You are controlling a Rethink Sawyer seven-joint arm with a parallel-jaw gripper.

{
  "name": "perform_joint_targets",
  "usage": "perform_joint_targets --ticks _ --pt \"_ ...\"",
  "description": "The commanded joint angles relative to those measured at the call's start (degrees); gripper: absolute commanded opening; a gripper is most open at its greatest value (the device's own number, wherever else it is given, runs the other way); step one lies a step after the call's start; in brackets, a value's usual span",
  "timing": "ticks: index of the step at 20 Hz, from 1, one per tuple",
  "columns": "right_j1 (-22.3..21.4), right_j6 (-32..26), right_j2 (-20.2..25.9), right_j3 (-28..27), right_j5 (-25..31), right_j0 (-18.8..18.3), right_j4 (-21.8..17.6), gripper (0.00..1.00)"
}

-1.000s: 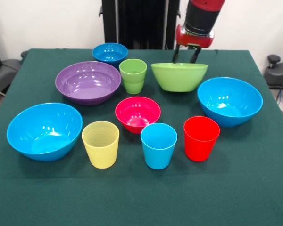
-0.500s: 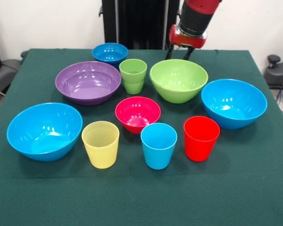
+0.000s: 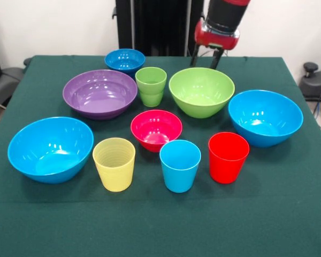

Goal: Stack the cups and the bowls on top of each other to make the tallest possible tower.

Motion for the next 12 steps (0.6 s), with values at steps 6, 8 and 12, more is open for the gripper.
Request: perform_joint_targets --ticks 6,8,12 --pt "-21.52 9.33 0.40 1.38 27.95 2.27 12.43 1.00" --pt "-23.40 10.02 0.12 0.92 29.23 2.72 14.20 1.00" --pt "-25.08 11.37 -0.95 -0.18 31.23 4.51 16.66 1.00"
